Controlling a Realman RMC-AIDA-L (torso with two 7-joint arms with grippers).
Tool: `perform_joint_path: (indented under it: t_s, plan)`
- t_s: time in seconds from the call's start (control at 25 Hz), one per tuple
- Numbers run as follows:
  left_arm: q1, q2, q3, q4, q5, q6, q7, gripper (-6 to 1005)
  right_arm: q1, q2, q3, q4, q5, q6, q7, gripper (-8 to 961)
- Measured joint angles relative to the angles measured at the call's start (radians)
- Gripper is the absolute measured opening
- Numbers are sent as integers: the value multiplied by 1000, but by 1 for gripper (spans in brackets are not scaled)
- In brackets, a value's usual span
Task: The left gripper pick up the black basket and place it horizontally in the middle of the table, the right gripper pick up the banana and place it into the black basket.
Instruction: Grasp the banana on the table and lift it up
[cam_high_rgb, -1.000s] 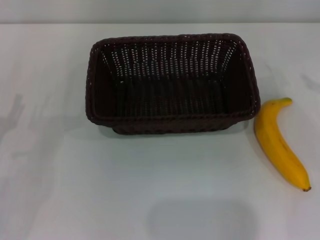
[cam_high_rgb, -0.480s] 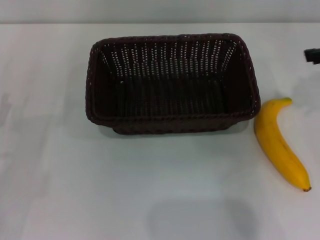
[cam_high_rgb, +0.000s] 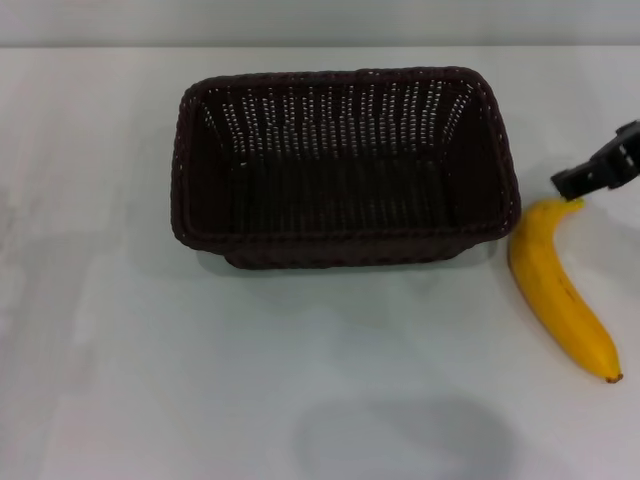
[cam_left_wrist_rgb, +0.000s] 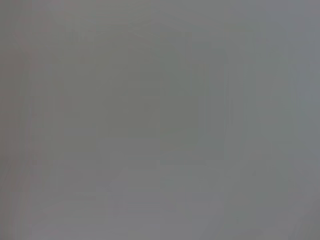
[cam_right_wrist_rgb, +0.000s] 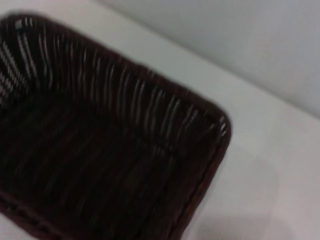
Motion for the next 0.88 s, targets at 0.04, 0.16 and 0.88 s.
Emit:
perform_joint_path:
  t_s: [0.04,0.16,0.88]
  plan:
    - [-1,0,0,1,-6,0,0,872,9,0,-18,0,-11,10,20,854]
    - [-5,1,0,3,-18,1,0,872,39,2,-82,-1,-28,47,100,853]
    - [-56,3,0,6,-33,79,5,872,22,6,-232,-291,-12,-113,247,844]
